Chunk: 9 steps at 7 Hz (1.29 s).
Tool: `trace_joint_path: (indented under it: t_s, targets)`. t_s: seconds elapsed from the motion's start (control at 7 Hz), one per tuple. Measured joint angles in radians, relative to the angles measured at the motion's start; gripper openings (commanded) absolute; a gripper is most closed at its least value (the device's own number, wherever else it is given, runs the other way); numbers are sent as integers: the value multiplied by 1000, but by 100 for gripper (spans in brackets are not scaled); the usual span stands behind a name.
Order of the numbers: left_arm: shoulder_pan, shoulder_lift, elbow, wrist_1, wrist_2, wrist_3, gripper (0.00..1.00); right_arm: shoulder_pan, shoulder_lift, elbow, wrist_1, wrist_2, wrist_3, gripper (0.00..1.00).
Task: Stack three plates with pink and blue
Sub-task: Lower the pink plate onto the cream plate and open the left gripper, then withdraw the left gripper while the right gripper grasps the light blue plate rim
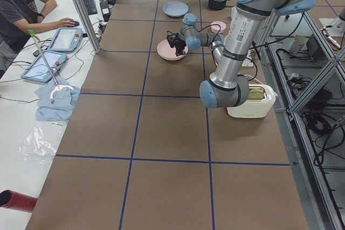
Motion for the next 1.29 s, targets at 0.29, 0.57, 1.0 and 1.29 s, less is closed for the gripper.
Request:
trace_joint_path:
  t_s: [0.29,0.57,1.0,1.29]
  targets:
    - [-7,1,-15,-2,-2,19,100,-5,1,2,1,1,-1,100]
    - [-41,9,-94,5,-20,84,100,-48,-6,5,32,-40,29,100]
    - [-154,36,-171,12,-107,158,100,-190,-122,-52,355,-147,209,100]
    - [-178,38,-176,17,-121,184,100,-263,-151,-185,571,-158,291,100]
